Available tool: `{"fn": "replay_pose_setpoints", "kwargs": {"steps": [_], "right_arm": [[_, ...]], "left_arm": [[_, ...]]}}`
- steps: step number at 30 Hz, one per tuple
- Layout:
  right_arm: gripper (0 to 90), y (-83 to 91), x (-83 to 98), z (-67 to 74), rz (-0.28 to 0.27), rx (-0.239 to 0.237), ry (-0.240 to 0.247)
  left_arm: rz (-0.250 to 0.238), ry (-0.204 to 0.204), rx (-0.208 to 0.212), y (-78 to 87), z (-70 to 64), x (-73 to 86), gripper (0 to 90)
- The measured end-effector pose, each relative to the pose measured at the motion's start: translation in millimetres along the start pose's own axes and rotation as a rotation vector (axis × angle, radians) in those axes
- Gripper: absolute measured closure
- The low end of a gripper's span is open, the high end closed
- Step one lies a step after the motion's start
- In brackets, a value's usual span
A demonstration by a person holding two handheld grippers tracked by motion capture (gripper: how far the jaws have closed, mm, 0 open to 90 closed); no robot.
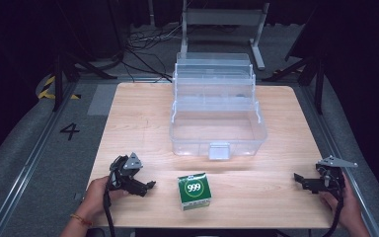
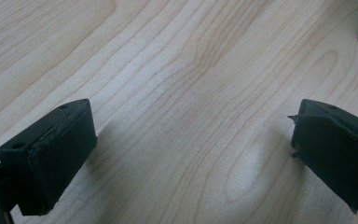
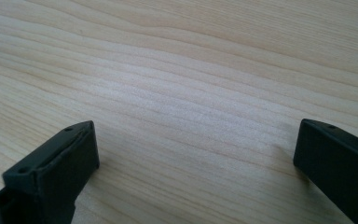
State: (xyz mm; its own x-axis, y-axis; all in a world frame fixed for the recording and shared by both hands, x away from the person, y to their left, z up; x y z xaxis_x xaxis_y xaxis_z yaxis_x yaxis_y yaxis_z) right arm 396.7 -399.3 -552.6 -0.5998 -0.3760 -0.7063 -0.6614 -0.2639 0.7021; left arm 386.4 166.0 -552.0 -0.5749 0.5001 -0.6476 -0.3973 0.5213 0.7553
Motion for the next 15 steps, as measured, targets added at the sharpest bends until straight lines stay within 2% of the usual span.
{"fn": "replay_pose_setpoints", "kwargs": {"steps": [15], "right_arm": [[0.1, -1.9, -2.1, 0.6, -0.003, -0.011, 0.012]], "left_arm": [[0.000, -0.012, 0.012, 1.9, 2.4, 2.0, 0.6]]}}
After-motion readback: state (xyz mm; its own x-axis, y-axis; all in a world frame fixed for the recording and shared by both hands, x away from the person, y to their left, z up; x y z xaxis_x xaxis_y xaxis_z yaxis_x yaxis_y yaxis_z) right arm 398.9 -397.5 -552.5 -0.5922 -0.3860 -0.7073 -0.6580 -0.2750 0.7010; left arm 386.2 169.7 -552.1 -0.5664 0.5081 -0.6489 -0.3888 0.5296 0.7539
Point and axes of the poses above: each handheld gripper's, and its own axes: y roughly backward along the jaws, x roughly out of its underside, z roughly to its left, the point moved 9 cm from there along -y, roughly forward along the jaws, and after that the axes turned 8 degrees about y, right-handed, at the moved point
